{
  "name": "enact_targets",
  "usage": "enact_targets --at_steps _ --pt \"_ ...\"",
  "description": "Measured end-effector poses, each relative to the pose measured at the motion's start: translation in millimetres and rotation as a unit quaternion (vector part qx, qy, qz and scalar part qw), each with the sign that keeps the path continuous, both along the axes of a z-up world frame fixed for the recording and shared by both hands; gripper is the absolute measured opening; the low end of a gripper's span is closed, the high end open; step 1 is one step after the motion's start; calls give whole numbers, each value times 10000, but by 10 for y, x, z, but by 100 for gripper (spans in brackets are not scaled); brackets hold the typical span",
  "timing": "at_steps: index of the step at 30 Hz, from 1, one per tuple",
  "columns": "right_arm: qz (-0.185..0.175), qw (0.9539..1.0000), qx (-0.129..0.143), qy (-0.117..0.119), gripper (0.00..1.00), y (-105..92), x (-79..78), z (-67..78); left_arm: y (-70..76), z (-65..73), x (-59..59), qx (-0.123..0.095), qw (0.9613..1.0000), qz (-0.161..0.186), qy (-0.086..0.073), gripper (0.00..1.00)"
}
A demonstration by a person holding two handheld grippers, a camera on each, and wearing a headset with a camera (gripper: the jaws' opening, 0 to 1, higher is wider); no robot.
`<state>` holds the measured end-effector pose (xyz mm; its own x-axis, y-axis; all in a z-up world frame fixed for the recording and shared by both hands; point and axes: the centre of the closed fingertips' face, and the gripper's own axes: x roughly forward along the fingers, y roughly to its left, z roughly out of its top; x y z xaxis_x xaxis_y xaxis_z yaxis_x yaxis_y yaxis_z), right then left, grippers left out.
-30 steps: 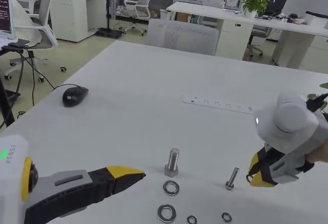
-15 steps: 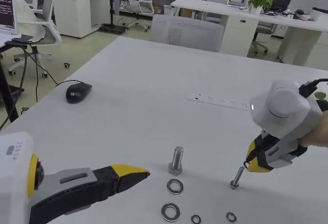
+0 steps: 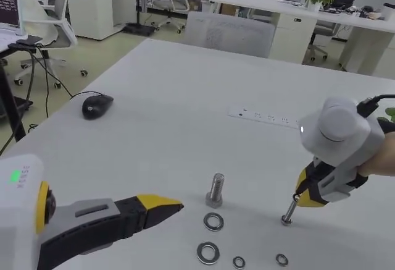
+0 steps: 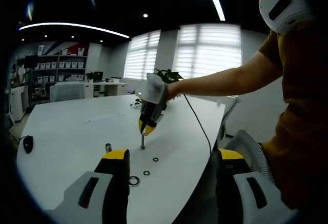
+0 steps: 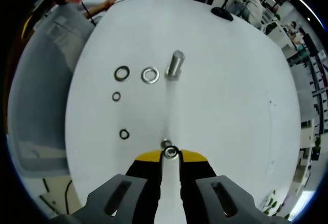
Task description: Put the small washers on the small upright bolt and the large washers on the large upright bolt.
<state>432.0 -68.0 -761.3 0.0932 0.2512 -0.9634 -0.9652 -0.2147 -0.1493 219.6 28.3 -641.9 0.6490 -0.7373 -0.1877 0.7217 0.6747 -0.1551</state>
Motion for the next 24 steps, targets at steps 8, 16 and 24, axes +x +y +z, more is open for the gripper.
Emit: enact_targets --at_steps 8,16,24 --pt "15 10000 -77 11 12 -10 3 -79 15 -9 -3 2 10000 35 12 68" --pt "47 9998 -176 95 13 -30 14 -256 16 -19 -7 -7 10000 60 36 68" --pt "61 9998 -157 133 13 -12 37 -392 43 -28 2 8 9999 116 66 68"
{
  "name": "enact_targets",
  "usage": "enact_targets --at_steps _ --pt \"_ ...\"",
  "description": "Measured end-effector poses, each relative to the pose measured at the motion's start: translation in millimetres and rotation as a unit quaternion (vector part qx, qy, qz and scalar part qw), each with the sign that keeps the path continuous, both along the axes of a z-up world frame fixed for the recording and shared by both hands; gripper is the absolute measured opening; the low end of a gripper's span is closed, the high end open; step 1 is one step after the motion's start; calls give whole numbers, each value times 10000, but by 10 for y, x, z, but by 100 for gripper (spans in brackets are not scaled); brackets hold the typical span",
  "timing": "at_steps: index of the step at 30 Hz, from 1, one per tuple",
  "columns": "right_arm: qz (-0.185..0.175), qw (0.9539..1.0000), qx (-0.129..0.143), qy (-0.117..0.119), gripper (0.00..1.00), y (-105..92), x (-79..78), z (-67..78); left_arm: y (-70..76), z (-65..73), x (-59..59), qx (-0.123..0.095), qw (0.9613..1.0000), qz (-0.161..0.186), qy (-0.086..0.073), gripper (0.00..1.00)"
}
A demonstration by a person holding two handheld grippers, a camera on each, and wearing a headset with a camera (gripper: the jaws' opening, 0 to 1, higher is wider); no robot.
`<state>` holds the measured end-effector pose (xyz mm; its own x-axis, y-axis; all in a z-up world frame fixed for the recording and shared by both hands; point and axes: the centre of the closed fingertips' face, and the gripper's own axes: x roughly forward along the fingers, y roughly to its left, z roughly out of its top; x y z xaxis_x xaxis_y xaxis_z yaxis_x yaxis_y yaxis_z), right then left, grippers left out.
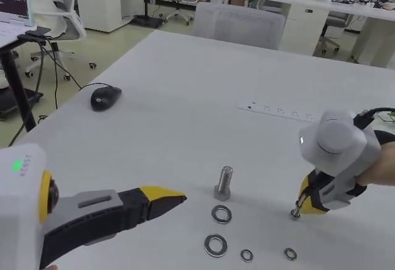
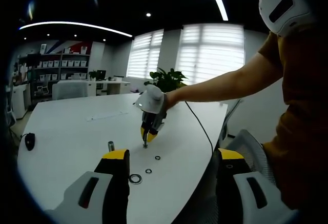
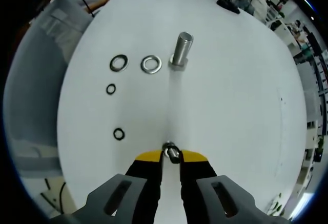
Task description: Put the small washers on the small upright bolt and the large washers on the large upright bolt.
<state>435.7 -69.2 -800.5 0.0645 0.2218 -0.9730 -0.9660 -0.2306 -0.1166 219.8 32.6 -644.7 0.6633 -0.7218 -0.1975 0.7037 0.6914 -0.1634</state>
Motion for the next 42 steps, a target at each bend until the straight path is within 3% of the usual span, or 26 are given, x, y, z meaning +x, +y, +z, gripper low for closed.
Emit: enact_targets --at_steps 18,30,37,42 --pt "18 10000 20 63 15 -33 -4 -164 15 -19 26 6 10000 42 40 68" --pt "-128 9999 77 6 16 -177 -5 -17 -2 9 31 57 10000 -3 -13 67" --pt "-164 9999 50 9 16 -268 -149 65 -38 44 9 60 9999 -45 -74 68" --pt "-145 9996 154 192 17 -211 -380 57 -58 78 -20 107 9998 -81 -129 68"
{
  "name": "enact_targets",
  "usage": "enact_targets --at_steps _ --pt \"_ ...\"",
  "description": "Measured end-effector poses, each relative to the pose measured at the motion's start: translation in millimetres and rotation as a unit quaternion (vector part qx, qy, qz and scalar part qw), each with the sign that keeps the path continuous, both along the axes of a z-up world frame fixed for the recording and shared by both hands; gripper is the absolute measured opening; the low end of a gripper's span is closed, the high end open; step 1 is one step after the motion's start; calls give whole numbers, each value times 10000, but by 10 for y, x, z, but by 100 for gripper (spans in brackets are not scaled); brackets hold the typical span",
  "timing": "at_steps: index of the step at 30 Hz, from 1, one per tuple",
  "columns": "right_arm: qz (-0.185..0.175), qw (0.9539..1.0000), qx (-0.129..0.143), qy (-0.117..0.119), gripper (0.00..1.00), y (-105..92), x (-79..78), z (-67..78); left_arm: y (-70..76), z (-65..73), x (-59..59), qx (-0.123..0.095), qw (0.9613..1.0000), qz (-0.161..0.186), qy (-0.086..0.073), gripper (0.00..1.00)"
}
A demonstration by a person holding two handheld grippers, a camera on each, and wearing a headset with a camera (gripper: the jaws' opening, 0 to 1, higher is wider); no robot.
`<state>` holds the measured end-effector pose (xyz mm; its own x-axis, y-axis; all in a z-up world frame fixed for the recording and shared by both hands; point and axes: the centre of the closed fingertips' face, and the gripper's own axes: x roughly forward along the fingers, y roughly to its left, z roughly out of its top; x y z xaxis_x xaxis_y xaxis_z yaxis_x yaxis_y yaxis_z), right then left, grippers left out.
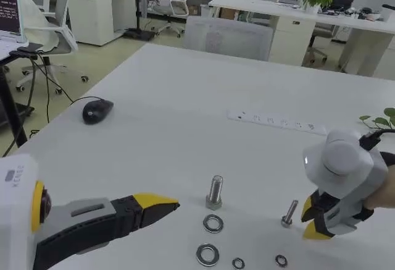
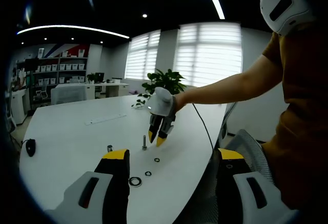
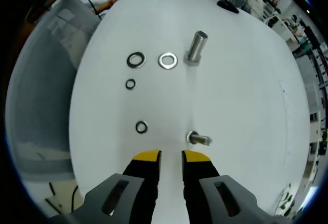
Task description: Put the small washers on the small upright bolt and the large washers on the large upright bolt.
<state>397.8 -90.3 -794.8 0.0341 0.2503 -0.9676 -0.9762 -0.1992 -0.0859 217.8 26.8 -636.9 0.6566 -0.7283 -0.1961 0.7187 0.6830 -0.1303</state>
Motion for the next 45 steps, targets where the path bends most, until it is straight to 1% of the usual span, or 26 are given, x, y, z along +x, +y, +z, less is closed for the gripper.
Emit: enact_targets --at_steps 5,9,12,14,24,26,29,31,38,45 --pt "107 9999 24 122 17 82 -218 -45 7 38 -38 17 10000 -16 -57 68" --pt "166 9997 19 195 18 127 -322 -99 18 50 -61 56 10000 -12 -77 67" --pt "237 9995 -21 196 18 143 -375 -134 19 72 -85 47 9999 -11 -117 68" --pt "293 9994 -2 183 18 170 -406 -148 21 83 -95 37 9999 -2 -146 67" --pt "376 9990 -133 215 19 188 -425 -250 39 82 -110 22 9999 59 -147 67" --pt "334 9990 -125 255 19 193 -419 -265 44 72 -109 26 9999 70 -126 67" --pt "327 9990 -147 250 20 196 -394 -289 46 76 -104 6 9999 79 -140 67" --pt "281 9990 -145 314 21 200 -395 -302 51 73 -99 17 9999 87 -139 67" --pt "284 9987 -141 399 21 209 -402 -304 72 67 -75 9 9998 124 -132 67" --pt "328 9988 -105 361 20 203 -412 -303 81 51 -64 9 9998 146 -108 67"
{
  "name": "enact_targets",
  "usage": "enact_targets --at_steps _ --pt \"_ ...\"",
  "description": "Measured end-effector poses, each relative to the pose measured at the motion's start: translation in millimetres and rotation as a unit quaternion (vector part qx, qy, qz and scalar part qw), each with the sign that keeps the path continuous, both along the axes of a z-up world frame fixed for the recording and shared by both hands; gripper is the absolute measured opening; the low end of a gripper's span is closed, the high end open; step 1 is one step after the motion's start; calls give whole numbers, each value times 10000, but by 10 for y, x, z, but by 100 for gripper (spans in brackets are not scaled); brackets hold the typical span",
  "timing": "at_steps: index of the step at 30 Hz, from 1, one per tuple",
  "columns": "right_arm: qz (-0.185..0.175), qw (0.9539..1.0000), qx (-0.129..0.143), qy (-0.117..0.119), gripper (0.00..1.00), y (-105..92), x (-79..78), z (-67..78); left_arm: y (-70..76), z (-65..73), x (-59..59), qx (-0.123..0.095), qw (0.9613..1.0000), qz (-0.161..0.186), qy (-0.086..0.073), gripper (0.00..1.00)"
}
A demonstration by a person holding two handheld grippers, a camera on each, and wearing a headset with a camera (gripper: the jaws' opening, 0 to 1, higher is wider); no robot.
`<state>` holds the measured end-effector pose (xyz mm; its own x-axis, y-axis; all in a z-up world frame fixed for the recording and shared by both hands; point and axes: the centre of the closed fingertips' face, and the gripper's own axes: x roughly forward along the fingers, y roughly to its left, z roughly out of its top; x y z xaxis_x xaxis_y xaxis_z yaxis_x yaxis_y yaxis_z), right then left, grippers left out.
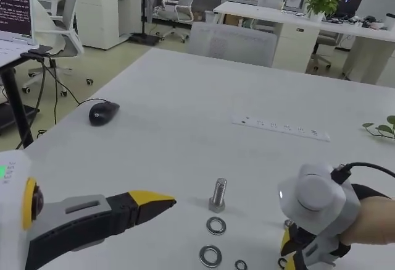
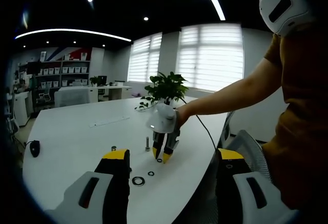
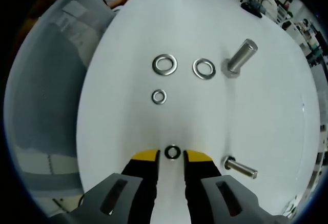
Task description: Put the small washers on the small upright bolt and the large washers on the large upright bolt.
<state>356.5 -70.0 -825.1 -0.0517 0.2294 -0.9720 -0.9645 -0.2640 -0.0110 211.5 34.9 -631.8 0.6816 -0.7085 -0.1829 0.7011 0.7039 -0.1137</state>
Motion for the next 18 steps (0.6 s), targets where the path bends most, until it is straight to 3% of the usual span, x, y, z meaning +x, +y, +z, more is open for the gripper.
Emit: enact_targets --at_steps 18 --pt "106 9999 -8 -123 12 10 7 6 4 4 -16 -7 10000 -9 -7 67"
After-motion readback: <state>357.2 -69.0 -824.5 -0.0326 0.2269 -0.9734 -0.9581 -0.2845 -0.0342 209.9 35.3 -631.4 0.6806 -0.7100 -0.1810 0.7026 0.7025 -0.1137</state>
